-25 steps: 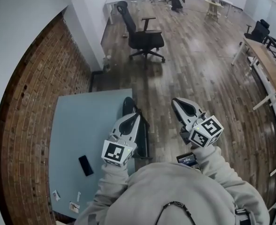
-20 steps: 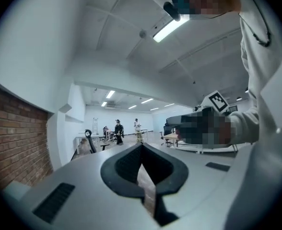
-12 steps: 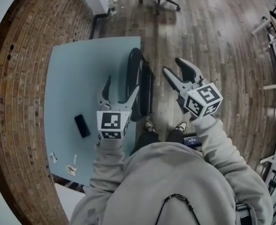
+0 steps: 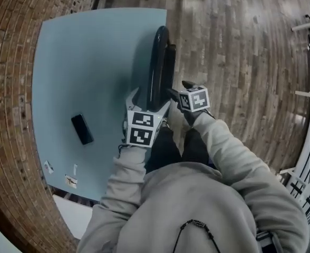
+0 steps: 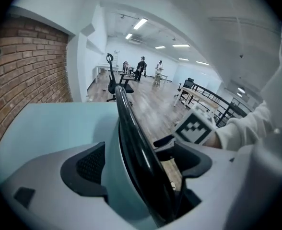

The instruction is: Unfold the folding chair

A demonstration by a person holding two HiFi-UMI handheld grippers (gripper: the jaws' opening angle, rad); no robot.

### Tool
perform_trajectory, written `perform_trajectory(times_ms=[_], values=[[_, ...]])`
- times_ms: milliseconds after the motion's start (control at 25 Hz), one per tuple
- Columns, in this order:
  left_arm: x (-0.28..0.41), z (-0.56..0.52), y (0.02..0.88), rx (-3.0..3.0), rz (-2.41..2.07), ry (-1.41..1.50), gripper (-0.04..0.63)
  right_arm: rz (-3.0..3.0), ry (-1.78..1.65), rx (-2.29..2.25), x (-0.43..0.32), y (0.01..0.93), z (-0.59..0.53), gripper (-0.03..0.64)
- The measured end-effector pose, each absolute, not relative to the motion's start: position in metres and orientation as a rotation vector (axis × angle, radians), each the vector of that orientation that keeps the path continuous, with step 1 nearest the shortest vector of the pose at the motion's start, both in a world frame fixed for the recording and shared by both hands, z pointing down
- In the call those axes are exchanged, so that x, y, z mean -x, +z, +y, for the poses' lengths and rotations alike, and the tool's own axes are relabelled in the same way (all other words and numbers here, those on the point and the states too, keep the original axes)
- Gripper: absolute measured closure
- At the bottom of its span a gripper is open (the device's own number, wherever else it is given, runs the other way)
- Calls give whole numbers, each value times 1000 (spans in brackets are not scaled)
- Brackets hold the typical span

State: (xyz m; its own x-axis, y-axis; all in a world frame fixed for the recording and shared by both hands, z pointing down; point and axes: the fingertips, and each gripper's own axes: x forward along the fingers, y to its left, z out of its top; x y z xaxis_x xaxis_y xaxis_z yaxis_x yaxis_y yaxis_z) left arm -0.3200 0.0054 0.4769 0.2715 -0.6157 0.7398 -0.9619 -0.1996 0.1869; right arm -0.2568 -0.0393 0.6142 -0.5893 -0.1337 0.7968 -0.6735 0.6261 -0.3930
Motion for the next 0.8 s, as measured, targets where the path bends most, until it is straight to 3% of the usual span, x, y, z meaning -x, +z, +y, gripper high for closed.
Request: perform_trajectory(times_ms=[200, 240, 360, 480, 600, 800], values=[[319, 9, 498, -1965, -1400, 849, 169, -1966, 936, -661, 282, 690, -35, 307], [318, 9, 503, -1961, -1383, 840, 203, -1953, 957, -664, 288, 699, -35, 307], [313, 10, 510, -1948, -1326, 772, 398, -1901, 1027, -666, 293, 723, -34, 308], [313, 10, 510, -1935, -1319, 711, 406, -1867, 1203, -598, 297, 728, -30, 315], [316, 10, 509, -1911, -1359, 693, 427, -1872, 1272, -517, 308, 723, -22, 430], [316, 10, 508, -1863, -1409, 697, 455, -1879, 1301, -509, 299, 723, -25, 448]])
